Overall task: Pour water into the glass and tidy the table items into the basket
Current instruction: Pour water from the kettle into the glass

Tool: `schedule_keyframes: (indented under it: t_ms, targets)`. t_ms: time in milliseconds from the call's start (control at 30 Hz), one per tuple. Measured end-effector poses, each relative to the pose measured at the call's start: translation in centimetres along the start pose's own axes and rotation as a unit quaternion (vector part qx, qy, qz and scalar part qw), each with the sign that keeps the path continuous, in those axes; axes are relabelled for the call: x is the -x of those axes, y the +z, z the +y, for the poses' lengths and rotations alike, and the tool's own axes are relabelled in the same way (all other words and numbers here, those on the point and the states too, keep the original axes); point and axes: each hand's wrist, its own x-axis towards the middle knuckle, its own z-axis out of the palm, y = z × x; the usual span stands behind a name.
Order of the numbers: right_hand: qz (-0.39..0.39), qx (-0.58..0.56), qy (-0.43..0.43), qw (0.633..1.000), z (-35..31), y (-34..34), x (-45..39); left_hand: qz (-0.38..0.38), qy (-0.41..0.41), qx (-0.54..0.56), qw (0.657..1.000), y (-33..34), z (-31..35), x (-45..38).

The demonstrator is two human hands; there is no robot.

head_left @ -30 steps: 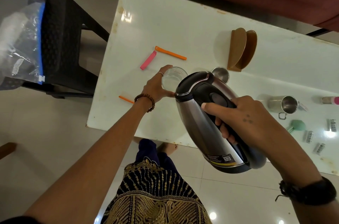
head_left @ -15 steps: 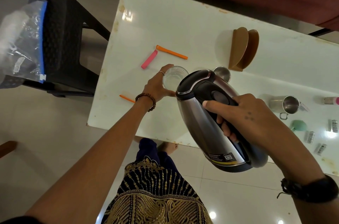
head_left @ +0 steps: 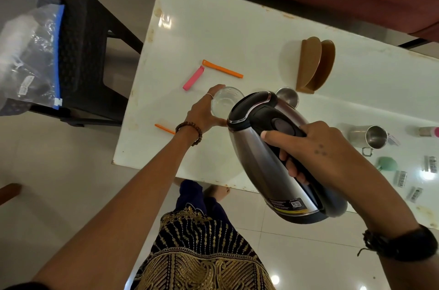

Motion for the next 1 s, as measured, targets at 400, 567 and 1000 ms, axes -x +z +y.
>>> schedule_keyframes:
  t_ms: [400, 567, 1000]
  targets:
    - [0.0, 0.002, -0.005, 1.0, 0.08, 0.22, 0.31, 0.0, 0.01, -0.012, 1.0, 0.02, 0.07, 0.09]
    - [-0.006, 0.0, 0.001, 1.0, -0.06, 0.2, 0.33, 0.001, 0.018, -0.012, 1.0, 0.06, 0.09, 0.12]
    - [-0.004, -0.016, 0.001, 1.0, -0.1, 0.28, 0.51, 0.004, 0.018, -0.003, 1.0, 0.11, -0.08, 0.08]
